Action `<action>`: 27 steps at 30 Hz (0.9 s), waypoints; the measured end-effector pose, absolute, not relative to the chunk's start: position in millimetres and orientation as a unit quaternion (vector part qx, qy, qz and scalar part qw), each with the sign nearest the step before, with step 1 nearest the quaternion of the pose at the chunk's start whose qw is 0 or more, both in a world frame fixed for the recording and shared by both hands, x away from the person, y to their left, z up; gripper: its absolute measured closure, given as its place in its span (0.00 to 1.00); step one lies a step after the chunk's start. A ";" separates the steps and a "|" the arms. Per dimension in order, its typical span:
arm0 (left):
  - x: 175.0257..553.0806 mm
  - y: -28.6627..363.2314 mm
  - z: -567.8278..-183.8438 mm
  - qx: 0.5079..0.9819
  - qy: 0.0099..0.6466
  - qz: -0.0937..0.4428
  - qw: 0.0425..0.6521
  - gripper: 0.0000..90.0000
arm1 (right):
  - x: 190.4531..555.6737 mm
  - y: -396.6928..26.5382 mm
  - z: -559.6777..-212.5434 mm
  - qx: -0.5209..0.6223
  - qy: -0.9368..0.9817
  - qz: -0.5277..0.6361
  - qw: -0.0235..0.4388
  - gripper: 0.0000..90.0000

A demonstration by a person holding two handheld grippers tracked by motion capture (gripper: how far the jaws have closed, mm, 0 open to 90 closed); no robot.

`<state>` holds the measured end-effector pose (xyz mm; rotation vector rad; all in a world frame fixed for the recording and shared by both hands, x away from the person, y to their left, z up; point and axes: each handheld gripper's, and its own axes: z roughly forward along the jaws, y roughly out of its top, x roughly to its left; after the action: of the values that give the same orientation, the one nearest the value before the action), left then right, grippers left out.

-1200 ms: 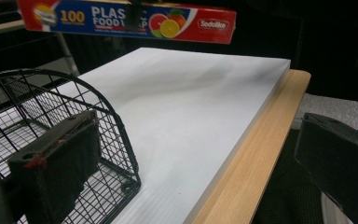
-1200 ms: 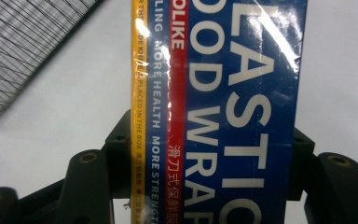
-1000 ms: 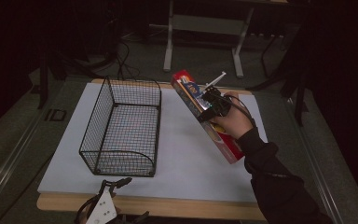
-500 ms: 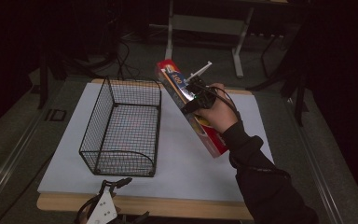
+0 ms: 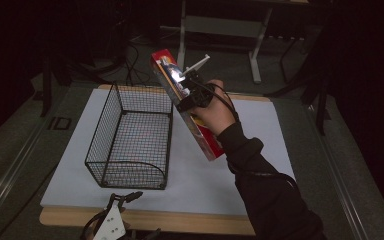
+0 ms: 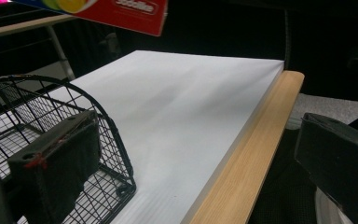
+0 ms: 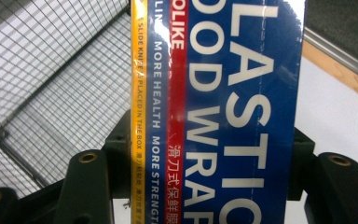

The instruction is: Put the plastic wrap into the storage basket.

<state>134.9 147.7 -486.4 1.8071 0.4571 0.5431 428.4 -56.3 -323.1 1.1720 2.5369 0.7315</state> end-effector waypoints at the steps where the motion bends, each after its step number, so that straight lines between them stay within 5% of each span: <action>1: 134.7 147.8 -486.3 0.766 0.195 0.232 0.567 0.01 | 428.9 -48.7 -322.0 0.403 0.869 0.255 0.128 0.44; 27: 133.6 147.8 -486.4 0.770 0.188 0.227 0.566 0.01 | 422.4 63.0 -327.6 0.389 0.860 0.308 0.117 0.44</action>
<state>133.6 147.8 -486.4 1.8106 0.4415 0.5346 422.4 63.0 -327.6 1.1380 2.5188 0.9009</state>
